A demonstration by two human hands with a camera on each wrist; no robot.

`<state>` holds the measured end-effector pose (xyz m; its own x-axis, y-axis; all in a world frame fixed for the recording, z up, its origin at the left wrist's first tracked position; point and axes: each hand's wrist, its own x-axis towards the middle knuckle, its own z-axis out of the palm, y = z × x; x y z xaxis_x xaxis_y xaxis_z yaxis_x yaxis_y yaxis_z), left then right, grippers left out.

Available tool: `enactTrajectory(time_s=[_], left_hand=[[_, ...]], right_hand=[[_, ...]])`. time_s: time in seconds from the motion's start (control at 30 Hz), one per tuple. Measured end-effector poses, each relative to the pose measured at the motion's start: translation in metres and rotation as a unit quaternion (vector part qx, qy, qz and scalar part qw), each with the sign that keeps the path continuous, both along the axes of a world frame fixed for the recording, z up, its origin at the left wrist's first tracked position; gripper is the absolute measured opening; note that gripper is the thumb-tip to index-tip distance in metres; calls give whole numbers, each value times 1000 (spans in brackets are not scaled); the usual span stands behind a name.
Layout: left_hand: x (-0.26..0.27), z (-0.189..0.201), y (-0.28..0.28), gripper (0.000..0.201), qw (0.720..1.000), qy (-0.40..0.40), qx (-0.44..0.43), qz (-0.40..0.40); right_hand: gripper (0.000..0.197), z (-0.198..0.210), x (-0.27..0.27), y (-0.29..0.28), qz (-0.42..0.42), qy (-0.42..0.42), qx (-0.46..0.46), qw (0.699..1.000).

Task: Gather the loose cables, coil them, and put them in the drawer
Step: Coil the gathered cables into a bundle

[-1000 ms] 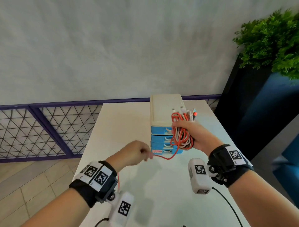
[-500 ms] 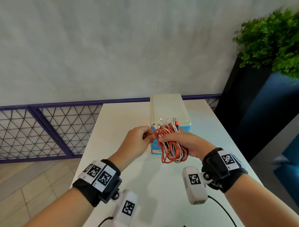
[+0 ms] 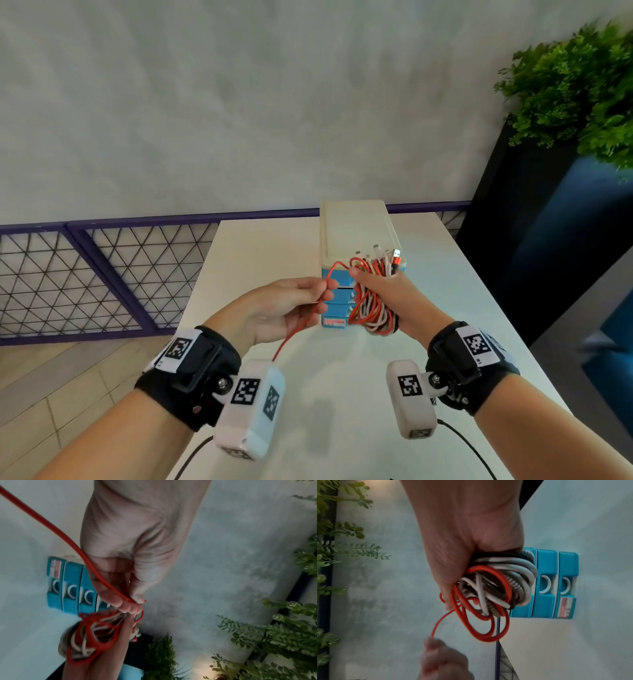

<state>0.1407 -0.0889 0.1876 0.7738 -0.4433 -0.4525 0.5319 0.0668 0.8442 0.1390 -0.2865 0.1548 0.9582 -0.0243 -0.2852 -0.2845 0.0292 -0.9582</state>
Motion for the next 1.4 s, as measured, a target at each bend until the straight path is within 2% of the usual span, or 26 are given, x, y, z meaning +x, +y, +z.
enactTrajectory(time_s=[0.1,0.23,0.27,0.4,0.47,0.57,0.7,0.8,0.83,0.9,0.97,1.0,1.07,1.23,1.4], left_hand=[[-4,4,-17,12,1000,14,-15,-6],[-3,4,-27,10,1000,22,-3,-2],[-3,3,-28,11,1000,19,4,-5],[-7,2,-30,9,997,-24,73,-31],[-9,1,-32,12,991,-56,113,-49],[-14,-2,-30,30,987,-81,119,-66],[-18,-9,-10,36,984,-17,104,-145],[-20,-19,8,32,968,28,135,-209],[-19,-22,12,30,961,11,162,-224],[-14,-30,15,27,933,-96,258,-232],[-5,-34,14,28,877,-247,363,-194],[0,-34,12,26,853,-305,390,-162],[5,-28,7,15,831,-380,390,-112],[9,-12,-9,9,835,-446,313,-70],[10,-14,-14,40,855,-425,296,-2]], right_hand=[[40,4,-5,16,30,6,65,997],[58,6,-8,23,64,32,132,989],[54,7,-9,21,72,35,128,989],[16,12,-14,19,75,31,94,992],[7,11,-12,20,48,11,62,997],[6,8,-3,14,-44,-27,66,997],[4,8,13,-14,-152,-46,129,979],[8,10,16,-34,-182,-38,156,970],[9,12,16,-37,-173,-31,152,973],[11,14,12,-37,-124,-7,133,983],[14,15,9,-34,-59,16,100,993],[15,14,7,-30,-30,25,85,996],[14,13,4,-24,16,45,62,997],[18,13,-6,0,89,69,45,993],[19,16,-13,15,91,78,106,987]])
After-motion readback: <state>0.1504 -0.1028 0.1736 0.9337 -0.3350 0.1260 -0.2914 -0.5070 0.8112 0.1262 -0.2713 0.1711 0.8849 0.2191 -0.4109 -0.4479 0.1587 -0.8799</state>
